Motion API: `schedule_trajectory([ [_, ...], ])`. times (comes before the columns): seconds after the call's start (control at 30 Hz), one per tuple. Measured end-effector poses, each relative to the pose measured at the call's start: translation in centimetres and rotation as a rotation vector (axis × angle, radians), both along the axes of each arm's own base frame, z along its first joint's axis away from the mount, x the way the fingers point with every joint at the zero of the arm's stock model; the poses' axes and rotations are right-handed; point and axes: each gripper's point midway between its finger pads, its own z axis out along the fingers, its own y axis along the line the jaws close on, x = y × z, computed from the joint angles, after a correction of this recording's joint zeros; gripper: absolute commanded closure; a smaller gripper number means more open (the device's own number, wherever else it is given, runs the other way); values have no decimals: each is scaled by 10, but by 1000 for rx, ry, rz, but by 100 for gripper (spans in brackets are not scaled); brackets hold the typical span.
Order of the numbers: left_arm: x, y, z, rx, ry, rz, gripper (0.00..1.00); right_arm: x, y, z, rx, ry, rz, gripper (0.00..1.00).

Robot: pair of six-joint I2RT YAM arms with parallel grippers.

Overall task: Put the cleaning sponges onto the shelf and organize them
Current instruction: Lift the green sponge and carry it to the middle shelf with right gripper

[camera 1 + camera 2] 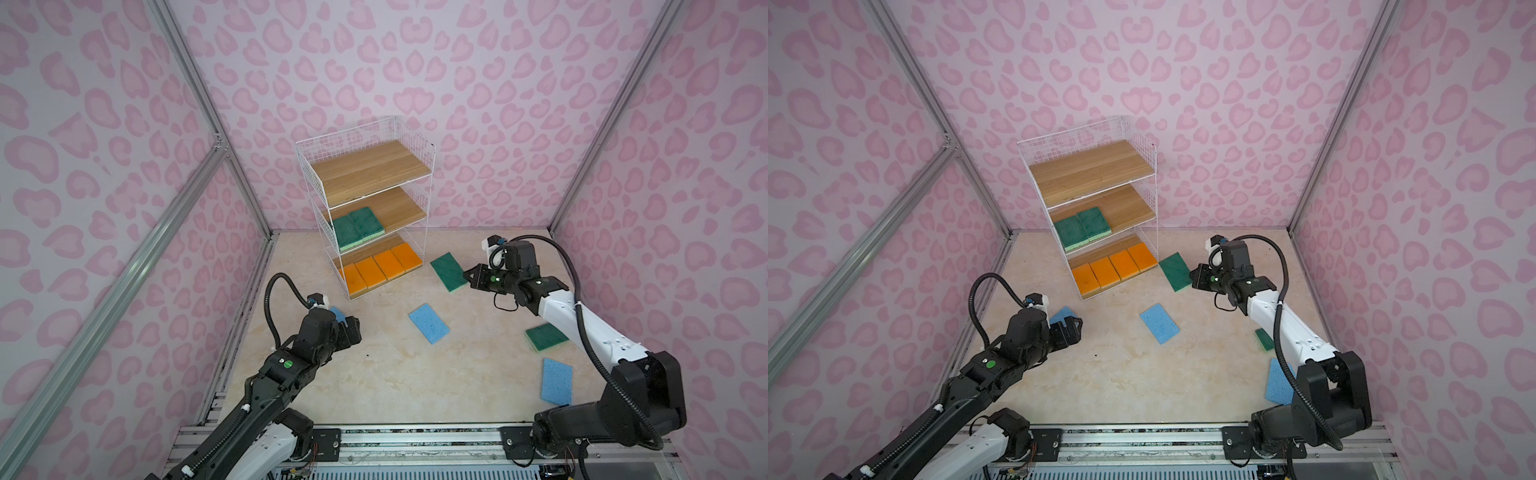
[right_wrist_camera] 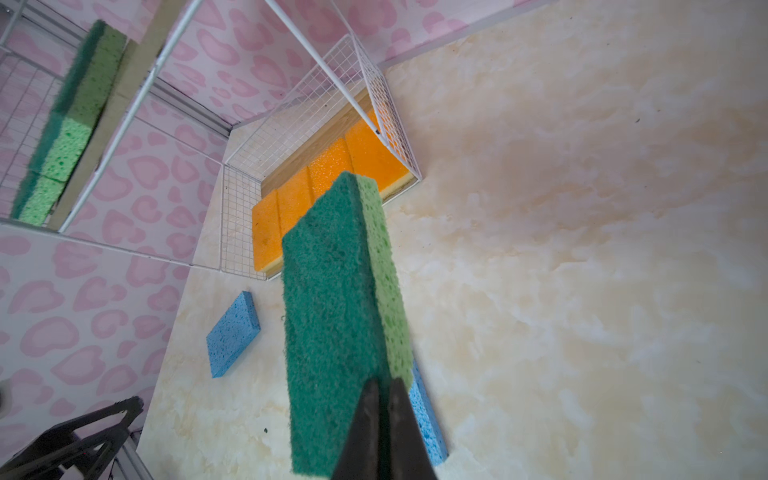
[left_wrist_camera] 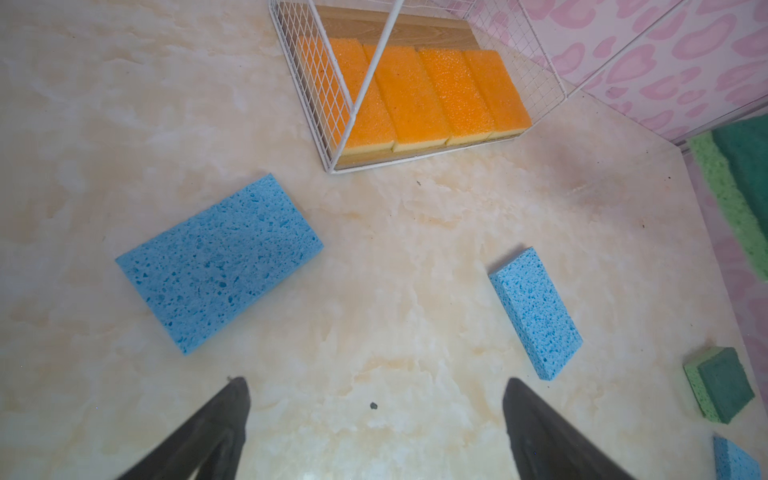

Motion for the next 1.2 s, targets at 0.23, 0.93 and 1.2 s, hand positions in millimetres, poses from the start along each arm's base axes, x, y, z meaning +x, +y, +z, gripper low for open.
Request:
schedule_trajectory([
  [0.23,-5,5,-3,-7,-16,17,4,-29,4,38,-4,-46,46,94],
  [0.93,-16,18,-11,-22,-61,58,4,-42,47,118,31,-144,173,94],
  [1.2,-15,19,-8,-27,-74,68,4,-18,71,125,38,-157,200,95],
])
